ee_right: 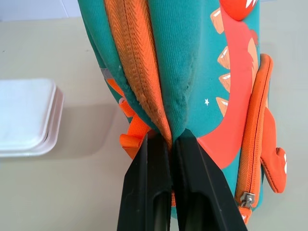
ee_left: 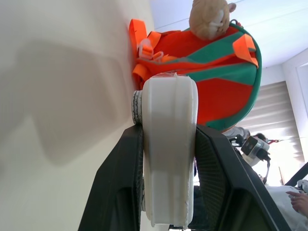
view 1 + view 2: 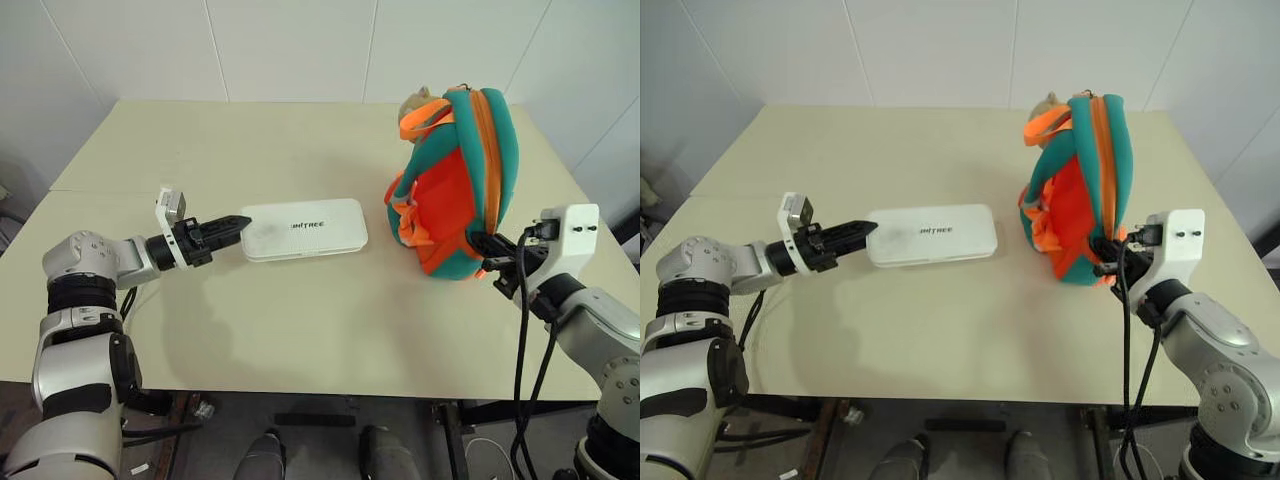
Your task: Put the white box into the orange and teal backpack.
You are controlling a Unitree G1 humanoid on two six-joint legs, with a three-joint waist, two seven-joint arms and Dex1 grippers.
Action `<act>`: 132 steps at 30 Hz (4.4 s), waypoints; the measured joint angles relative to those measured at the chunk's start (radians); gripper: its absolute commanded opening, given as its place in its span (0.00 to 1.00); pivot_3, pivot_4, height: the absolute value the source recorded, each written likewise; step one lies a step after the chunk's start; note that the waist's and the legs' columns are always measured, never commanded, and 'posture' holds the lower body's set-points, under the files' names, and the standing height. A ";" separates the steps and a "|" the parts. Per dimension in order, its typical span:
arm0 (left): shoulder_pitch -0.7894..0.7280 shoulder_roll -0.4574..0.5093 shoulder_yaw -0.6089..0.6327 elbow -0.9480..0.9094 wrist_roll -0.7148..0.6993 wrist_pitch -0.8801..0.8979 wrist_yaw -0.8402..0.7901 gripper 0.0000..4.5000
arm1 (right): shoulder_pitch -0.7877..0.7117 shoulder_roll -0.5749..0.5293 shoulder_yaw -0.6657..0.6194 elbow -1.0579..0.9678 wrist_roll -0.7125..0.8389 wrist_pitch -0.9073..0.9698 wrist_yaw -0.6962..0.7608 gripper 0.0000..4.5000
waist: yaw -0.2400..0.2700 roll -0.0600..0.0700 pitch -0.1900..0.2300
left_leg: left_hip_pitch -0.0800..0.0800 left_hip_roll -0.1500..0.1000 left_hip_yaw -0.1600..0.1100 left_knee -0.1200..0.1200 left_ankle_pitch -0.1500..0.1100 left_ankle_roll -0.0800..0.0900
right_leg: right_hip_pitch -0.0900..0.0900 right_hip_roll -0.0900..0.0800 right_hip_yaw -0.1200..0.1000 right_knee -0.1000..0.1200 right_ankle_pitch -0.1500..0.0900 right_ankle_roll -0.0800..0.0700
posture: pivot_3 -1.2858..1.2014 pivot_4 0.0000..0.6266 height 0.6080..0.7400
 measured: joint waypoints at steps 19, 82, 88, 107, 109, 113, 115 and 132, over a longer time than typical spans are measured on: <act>-0.046 -0.024 -0.025 0.083 0.055 -0.057 -0.048 0.27 | 0.083 -0.301 -0.085 -0.029 0.182 0.093 0.089 0.99 | 0.001 -0.001 0.001 | -0.001 0.000 0.000 0.001 -0.001 0.002 | 0.001 0.000 -0.001 -0.004 0.000 0.000 | 0.52 0.24 1.00; 0.087 -0.015 0.198 -0.087 -0.004 0.025 0.110 0.27 | -0.637 0.301 0.415 0.908 -0.454 -0.628 -0.165 0.00 | -0.017 -0.007 0.004 | -0.001 0.002 0.002 0.001 0.000 0.000 | -0.001 0.000 -0.001 0.002 0.005 -0.001 | 0.52 0.24 1.00; 0.087 -0.015 0.203 -0.087 -0.004 0.024 0.113 0.27 | -0.637 0.324 0.389 0.842 -0.403 -0.579 -0.100 0.00 | -0.029 -0.007 0.004 | -0.001 0.002 0.002 -0.001 0.000 0.000 | -0.001 0.000 -0.001 0.002 0.005 -0.001 | 0.52 0.24 1.00; 0.038 0.145 0.193 0.022 0.005 -0.076 0.082 0.27 | -0.486 0.096 0.397 0.223 0.087 -0.027 0.204 0.00 | -0.028 -0.007 0.004 | -0.001 0.002 0.002 -0.002 0.000 0.000 | -0.002 0.001 -0.001 0.002 0.003 -0.001 | 0.52 0.24 1.00; 0.032 0.157 0.183 0.037 0.012 -0.085 0.069 0.27 | -0.474 0.060 0.397 0.191 0.141 -0.008 0.246 0.00 | -0.028 -0.007 0.004 | -0.001 0.002 0.002 -0.003 -0.001 0.000 | -0.002 0.001 -0.001 0.001 0.003 -0.001 | 0.52 0.24 1.00; 0.006 0.184 0.159 0.069 0.023 -0.108 0.041 0.27 | -0.454 -0.012 0.396 0.127 0.275 0.011 0.340 0.00 | -0.028 -0.007 0.004 | -0.001 0.002 0.002 -0.003 -0.001 0.001 | -0.002 0.001 -0.001 0.000 0.003 -0.001 | 0.52 0.24 1.00; -0.002 0.190 0.153 0.078 0.027 -0.121 0.030 0.27 | -0.454 -0.053 0.396 0.103 0.331 0.011 0.384 0.00 | -0.028 -0.007 0.004 | -0.001 0.002 0.002 -0.003 -0.001 0.001 | -0.002 0.001 -0.001 0.000 0.003 0.000 | 0.52 0.24 1.00; -0.033 0.197 0.076 0.119 0.088 -0.204 -0.048 0.27 | -0.300 -0.386 0.452 0.174 0.083 -0.393 1.024 0.00 | -0.002 -0.008 0.005 | -0.002 0.002 0.003 0.002 -0.002 0.001 | -0.001 0.001 -0.002 -0.005 0.003 0.000 | 0.52 0.24 1.00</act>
